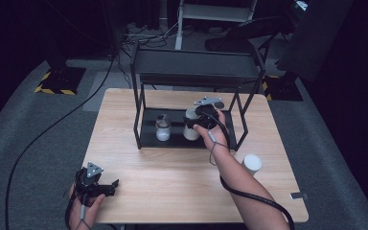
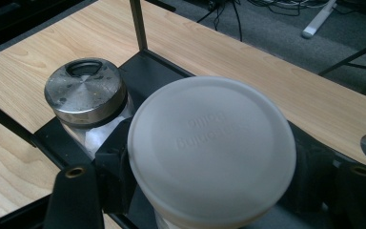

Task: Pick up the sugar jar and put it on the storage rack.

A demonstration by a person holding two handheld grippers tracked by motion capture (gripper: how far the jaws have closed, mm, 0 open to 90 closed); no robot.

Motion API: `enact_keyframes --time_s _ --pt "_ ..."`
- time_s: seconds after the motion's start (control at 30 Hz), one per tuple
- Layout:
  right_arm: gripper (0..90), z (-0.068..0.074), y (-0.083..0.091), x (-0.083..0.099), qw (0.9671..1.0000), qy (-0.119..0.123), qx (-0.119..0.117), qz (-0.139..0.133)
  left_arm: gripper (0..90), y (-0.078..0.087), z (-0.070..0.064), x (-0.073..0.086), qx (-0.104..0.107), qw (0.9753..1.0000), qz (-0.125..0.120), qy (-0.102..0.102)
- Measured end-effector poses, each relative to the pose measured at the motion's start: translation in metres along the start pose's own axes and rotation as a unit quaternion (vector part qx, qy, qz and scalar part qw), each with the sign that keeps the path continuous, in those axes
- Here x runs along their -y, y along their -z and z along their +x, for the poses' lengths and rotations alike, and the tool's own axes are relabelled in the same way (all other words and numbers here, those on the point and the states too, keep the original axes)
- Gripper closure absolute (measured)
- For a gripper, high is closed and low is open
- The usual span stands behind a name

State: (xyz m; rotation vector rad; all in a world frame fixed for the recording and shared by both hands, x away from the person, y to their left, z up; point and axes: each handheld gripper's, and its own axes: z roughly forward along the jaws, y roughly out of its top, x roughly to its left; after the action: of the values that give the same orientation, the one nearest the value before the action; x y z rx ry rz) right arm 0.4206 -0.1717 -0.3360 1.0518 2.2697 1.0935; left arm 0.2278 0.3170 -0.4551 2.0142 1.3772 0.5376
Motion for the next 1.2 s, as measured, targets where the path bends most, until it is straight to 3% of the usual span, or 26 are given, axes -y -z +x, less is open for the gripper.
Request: enact_keyframes --time_s 0.4,0.6,0.7,0.83,1.2 --pt "33.4 0.003 -0.02 0.002 0.9999 -0.009 -0.004 0.011 0.1 0.0 0.0 0.0 0.0 1.0 0.0 0.0" --pt "33.1 -0.003 -0.021 0.003 0.9997 -0.021 -0.007 0.009 0.1 0.0 0.0 0.0 0.0 1.0 0.0 0.0" --pt "29.4 0.001 -0.021 0.0 0.9998 -0.014 -0.002 0.013 0.1 0.0 0.0 0.0 -0.001 1.0 0.0 0.0" --pt "18.7 0.002 -0.015 -0.002 0.9998 -0.021 0.0 0.002 0.1 0.0 0.0 0.0 0.0 1.0 0.001 0.0" --pt "13.6 0.008 0.023 -0.003 0.9996 -0.02 0.004 -0.021 0.1 0.0 0.0 -0.001 -0.001 1.0 0.001 0.0"
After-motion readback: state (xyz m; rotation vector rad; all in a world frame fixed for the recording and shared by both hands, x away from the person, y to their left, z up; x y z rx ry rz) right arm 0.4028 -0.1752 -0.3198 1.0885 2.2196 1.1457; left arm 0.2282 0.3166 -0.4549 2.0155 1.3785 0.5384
